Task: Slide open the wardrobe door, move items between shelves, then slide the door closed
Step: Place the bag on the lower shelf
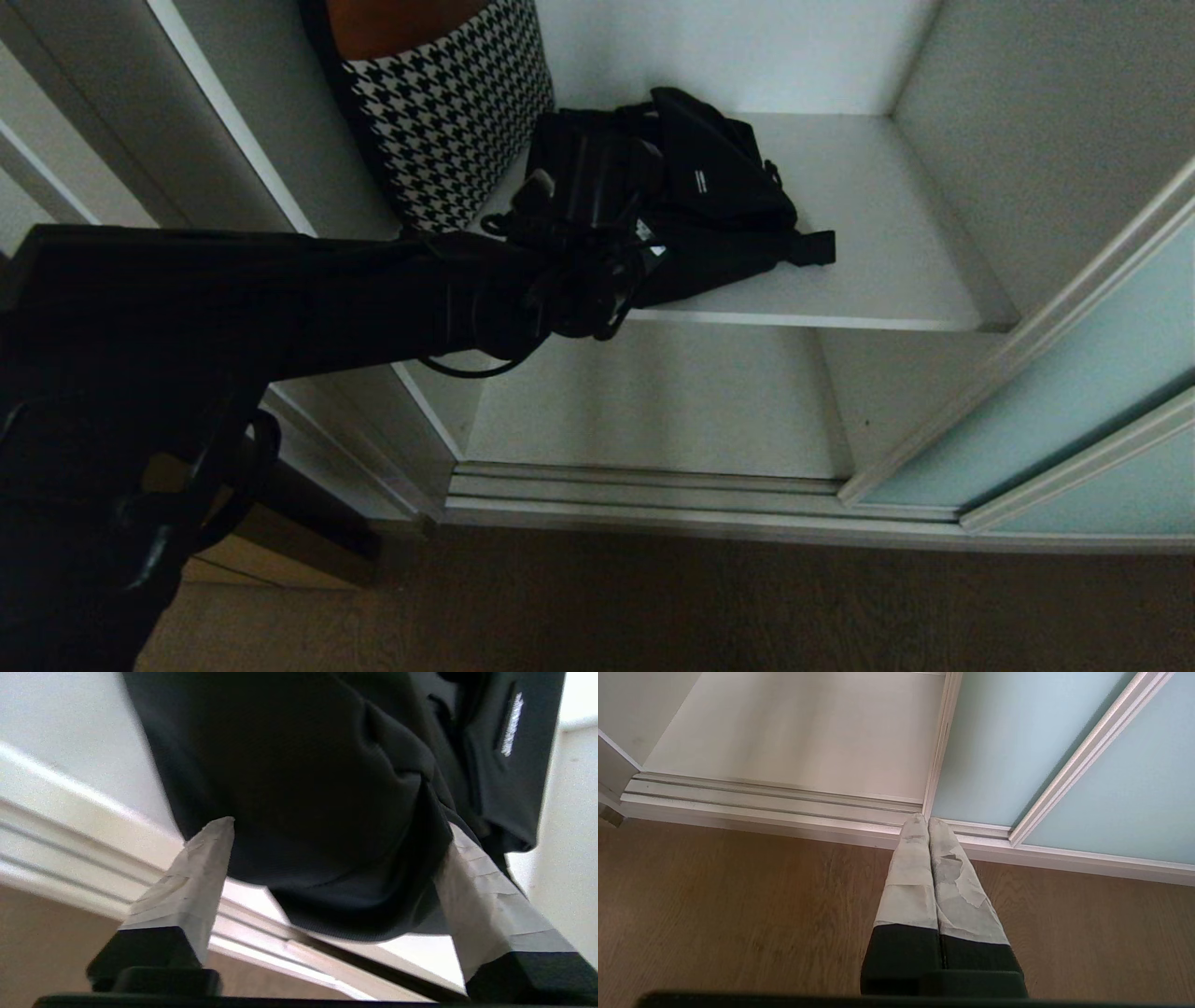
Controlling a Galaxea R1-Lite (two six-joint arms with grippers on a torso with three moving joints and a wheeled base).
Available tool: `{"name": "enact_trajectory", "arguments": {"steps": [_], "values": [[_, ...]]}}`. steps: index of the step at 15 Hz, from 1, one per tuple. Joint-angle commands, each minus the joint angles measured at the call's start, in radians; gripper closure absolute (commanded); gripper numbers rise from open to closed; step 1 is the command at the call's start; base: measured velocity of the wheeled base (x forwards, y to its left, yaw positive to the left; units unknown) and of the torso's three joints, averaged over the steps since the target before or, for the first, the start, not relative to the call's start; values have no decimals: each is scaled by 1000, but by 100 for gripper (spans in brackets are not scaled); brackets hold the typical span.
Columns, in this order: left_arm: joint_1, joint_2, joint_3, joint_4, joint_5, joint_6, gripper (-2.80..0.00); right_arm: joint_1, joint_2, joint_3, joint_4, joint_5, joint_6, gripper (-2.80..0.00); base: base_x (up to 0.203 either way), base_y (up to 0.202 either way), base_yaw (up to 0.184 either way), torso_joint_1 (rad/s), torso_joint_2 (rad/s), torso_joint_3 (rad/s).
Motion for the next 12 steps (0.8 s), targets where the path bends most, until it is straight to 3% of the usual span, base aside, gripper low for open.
{"name": "enact_trajectory", "arguments": {"steps": [1, 4, 12], "values": [[5, 28, 0, -27, -35, -5, -280, 0, -1, 2, 0, 0, -1, 0, 0, 0, 0, 0, 0, 0], [13, 64, 0, -96, -74, 3, -280, 0, -2, 2, 0, 1, -1, 0, 0, 0, 0, 0, 0, 0], [50, 88, 0, -132, -134, 24, -280, 0, -2, 2, 0, 1, -1, 0, 0, 0, 0, 0, 0, 0]]}}
